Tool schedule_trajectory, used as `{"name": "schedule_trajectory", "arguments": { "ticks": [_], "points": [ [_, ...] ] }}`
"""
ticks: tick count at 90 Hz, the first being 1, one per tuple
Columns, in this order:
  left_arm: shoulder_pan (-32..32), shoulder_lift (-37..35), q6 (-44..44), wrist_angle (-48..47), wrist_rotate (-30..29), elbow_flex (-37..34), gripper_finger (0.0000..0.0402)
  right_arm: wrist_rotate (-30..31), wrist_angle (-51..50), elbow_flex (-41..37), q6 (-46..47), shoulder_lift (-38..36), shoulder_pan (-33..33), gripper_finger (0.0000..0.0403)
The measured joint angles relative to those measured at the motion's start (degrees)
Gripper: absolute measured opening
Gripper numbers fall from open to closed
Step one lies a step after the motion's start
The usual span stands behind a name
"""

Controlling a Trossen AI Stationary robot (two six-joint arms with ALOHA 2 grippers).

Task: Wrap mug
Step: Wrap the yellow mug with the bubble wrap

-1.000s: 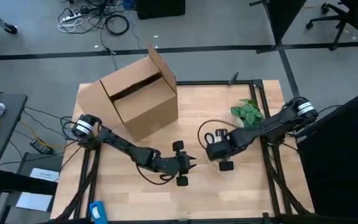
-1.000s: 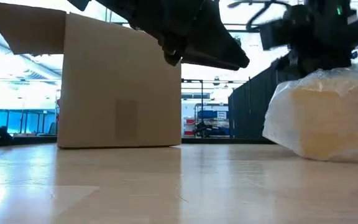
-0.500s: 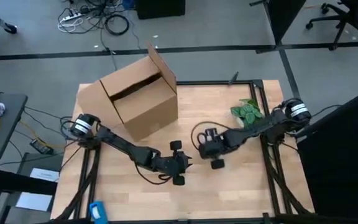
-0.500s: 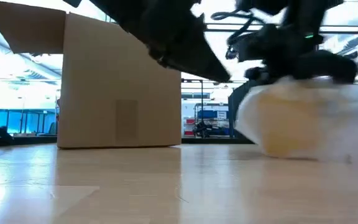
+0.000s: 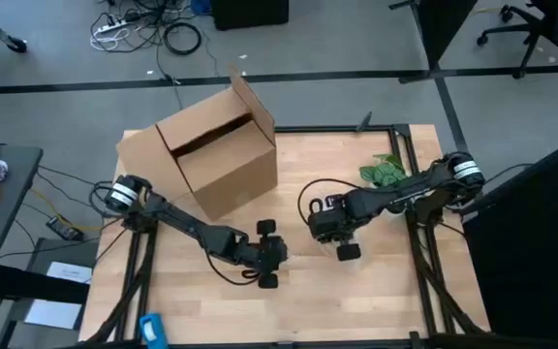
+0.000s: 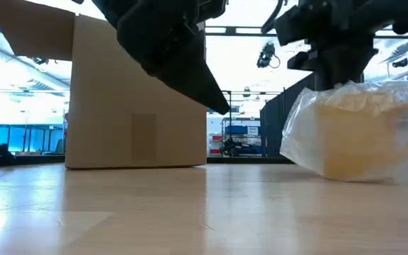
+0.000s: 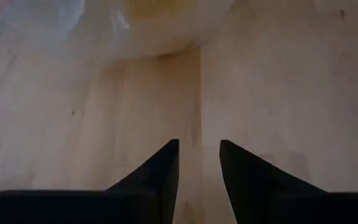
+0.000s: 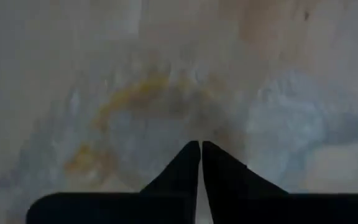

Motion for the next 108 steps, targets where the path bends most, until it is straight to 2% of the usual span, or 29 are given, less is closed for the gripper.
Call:
{"name": "schedule_trajectory", "arguments": {
  "ticks": [15,28,35,54,64,86,96,108],
  "points": [
    [0.0,0.0,-0.5,-0.1,1.4,0.0,0.0101,2.5,-0.1,1.1,-1.9,0.0,1.9,0.0],
    [0.0,0.0,-1.1,-0.2,1.8,0.0,0.0101,9.7,-1.8,2.0,-1.9,-0.1,4.7,0.0],
    [0.0,0.0,-1.1,-0.1,1.8,0.0,0.0101,12.2,0.6,0.5,-1.9,-0.2,5.3,0.0],
    [0.0,0.0,-1.3,0.7,1.8,0.0,0.0101,8.3,14.2,-12.8,0.4,-0.5,5.1,0.0],
    [0.0,0.0,-1.3,1.4,1.8,0.0,0.0101,6.0,16.8,-15.9,3.0,-0.7,5.0,0.0],
    [0.0,0.0,-2.7,1.6,1.2,0.0,0.0101,4.4,5.5,-8.3,3.8,-4.7,6.9,0.0],
    [0.0,0.0,-3.0,1.5,1.1,0.0,0.0101,7.1,1.0,-4.9,5.2,-7.2,8.9,0.0],
    [-0.1,0.0,-3.0,1.5,0.6,0.0,0.0101,12.1,1.3,-5.4,7.8,-10.0,10.2,0.0]
  ]
}}
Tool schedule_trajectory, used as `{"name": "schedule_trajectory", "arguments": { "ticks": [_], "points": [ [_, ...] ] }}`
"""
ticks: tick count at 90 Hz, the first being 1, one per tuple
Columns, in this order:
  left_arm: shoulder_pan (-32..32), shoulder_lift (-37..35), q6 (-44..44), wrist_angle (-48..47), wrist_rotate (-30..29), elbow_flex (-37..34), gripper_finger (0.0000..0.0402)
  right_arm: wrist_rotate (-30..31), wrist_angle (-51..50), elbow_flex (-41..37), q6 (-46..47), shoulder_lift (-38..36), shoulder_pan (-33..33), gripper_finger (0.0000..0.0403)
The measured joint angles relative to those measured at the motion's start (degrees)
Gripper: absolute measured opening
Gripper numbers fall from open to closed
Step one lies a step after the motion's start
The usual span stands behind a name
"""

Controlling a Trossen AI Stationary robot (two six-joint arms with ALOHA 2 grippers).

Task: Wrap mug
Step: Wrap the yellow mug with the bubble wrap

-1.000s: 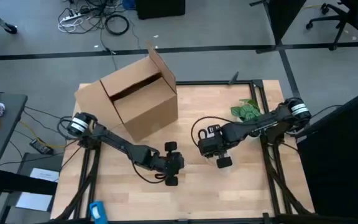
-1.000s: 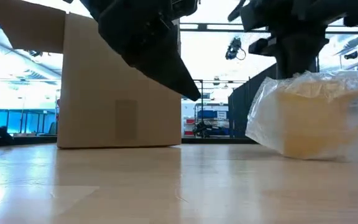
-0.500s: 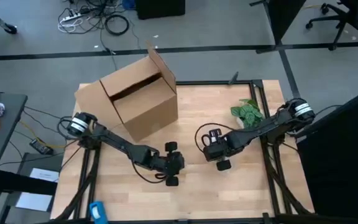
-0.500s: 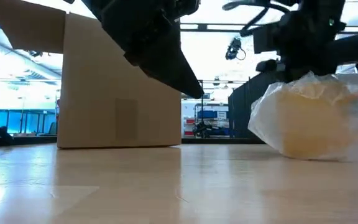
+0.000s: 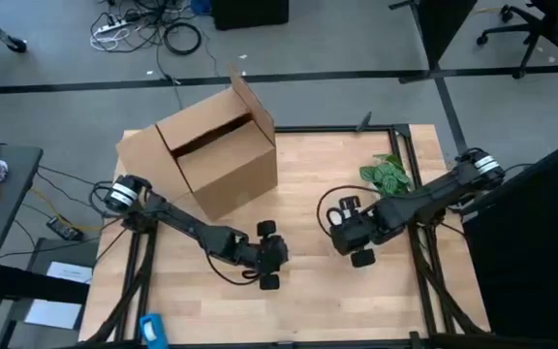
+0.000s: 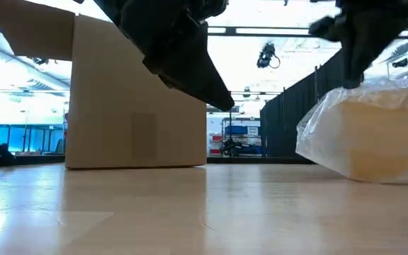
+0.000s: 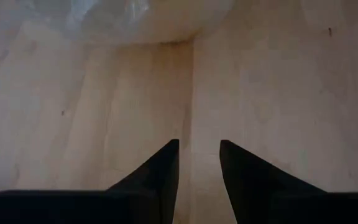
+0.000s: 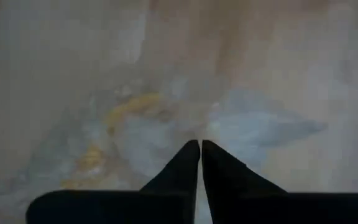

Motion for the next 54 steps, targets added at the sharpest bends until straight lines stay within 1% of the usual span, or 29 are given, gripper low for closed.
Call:
{"name": "schedule_trajectory", "arguments": {
  "ticks": [6,11,21,27,34,40,46,54],
  "points": [
    [0.0,0.0,0.0,0.0,-0.1,0.0,0.0101,0.7,0.7,-2.7,0.8,0.7,-0.2,0.0],
    [0.0,0.0,0.1,0.0,-0.1,0.0,0.0101,0.2,4.2,-6.0,0.9,1.6,-0.5,0.0],
    [0.0,0.0,0.1,0.0,-0.2,0.0,0.0101,-5.1,14.6,-12.9,0.9,4.3,-1.2,0.0],
    [-0.1,0.0,0.1,0.2,-0.6,0.0,0.0101,-7.2,18.9,-15.4,0.8,6.1,-1.3,0.0],
    [-0.1,0.0,0.1,1.5,-1.7,0.0,0.0101,-7.5,20.6,-16.1,0.3,7.5,-1.4,0.0],
    [0.1,0.6,0.1,4.7,-4.0,0.0,0.0101,-7.0,20.9,-15.8,-1.4,8.0,-1.7,0.0],
    [0.7,1.3,0.1,7.8,-6.6,-0.4,0.0101,-5.1,21.7,-14.9,-4.4,7.9,-2.4,0.0],
    [2.3,1.8,-0.1,8.7,-6.9,-1.1,0.0101,-4.8,23.7,-12.4,-9.2,7.3,-4.2,0.0]
  ]
}}
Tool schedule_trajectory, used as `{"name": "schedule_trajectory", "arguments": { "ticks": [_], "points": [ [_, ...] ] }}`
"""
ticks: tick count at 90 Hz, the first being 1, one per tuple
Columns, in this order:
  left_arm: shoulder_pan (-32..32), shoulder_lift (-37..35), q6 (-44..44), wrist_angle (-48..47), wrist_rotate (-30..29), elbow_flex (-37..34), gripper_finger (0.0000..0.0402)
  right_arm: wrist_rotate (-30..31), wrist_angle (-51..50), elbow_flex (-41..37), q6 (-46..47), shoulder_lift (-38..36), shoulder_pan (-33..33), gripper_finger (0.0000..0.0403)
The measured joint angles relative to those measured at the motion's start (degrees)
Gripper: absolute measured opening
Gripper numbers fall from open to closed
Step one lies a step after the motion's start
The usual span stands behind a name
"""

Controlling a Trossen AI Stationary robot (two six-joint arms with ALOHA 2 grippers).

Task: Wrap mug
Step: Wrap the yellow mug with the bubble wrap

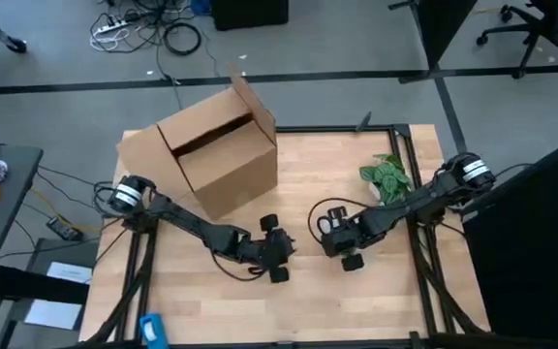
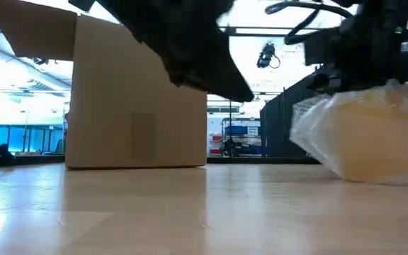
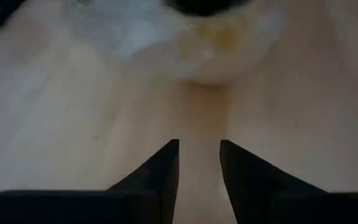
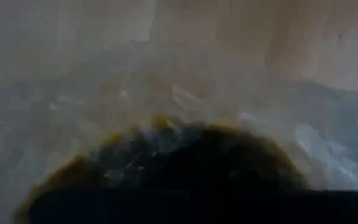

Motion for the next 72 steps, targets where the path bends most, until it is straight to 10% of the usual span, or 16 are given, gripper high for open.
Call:
{"name": "schedule_trajectory", "arguments": {
  "ticks": [44,72],
  "points": [
    [9.6,3.0,-4.0,23.2,-0.1,-14.4,0.0101,-0.8,-20.3,15.9,-3.1,-0.6,-0.4,0.0],
    [11.7,14.0,2.3,41.3,7.4,-11.1,0.0101,-4.8,-5.0,6.1,-3.7,3.9,-3.2,0.0]
  ]
}}
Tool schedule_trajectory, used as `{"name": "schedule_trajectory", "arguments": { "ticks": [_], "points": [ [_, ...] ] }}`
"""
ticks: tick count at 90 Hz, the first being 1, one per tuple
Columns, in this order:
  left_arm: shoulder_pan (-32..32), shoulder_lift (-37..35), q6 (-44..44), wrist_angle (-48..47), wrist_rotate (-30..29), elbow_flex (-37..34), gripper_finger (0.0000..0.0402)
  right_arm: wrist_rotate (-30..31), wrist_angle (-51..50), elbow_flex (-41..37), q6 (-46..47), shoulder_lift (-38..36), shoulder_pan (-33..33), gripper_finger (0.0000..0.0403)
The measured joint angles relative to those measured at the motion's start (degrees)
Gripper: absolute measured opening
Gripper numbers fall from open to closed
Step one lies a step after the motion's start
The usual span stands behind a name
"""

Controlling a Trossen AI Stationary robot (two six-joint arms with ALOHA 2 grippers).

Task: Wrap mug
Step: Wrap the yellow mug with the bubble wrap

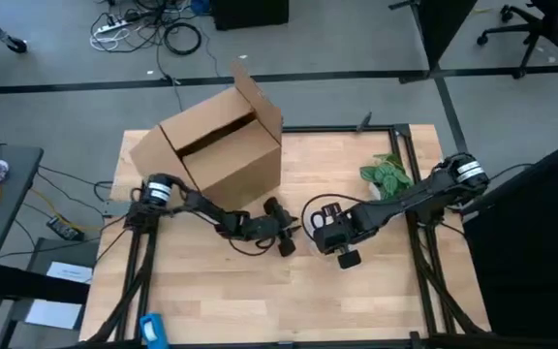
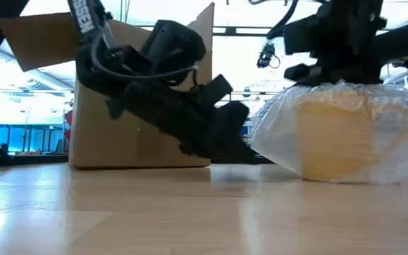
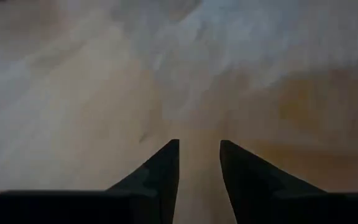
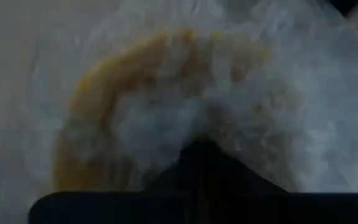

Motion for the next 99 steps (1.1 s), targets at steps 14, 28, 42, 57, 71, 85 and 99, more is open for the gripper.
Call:
{"name": "schedule_trajectory", "arguments": {
  "ticks": [14,28,42,57,71,85,99],
  "points": [
    [-0.4,-0.2,5.3,-0.1,1.9,3.7,0.0101,-3.6,0.5,2.3,-3.5,3.0,-2.0,0.0],
    [-1.2,-1.6,8.2,-0.9,2.4,4.6,0.0101,-4.0,-7.5,6.8,-4.3,2.3,-2.6,0.0],
    [-1.3,-1.8,7.4,-4.2,2.6,4.9,0.0101,-3.7,-16.5,11.0,-2.2,-0.6,-2.3,0.0],
    [-1.1,-1.7,5.7,-10.0,2.2,4.8,0.0101,-3.7,-22.7,11.3,4.8,-4.6,-0.3,0.0],
    [-1.1,-1.7,4.2,-13.9,2.2,4.7,0.0101,-3.5,-23.2,8.4,11.6,-5.8,2.6,0.0],
    [-1.1,-1.7,4.2,-13.8,2.1,4.8,0.0101,-3.8,-16.4,6.0,11.9,-5.9,4.3,0.0],
    [-1.1,-1.7,3.8,-13.8,2.1,4.8,0.0101,-3.8,-11.0,6.0,9.4,-5.9,3.3,0.0]
  ]
}}
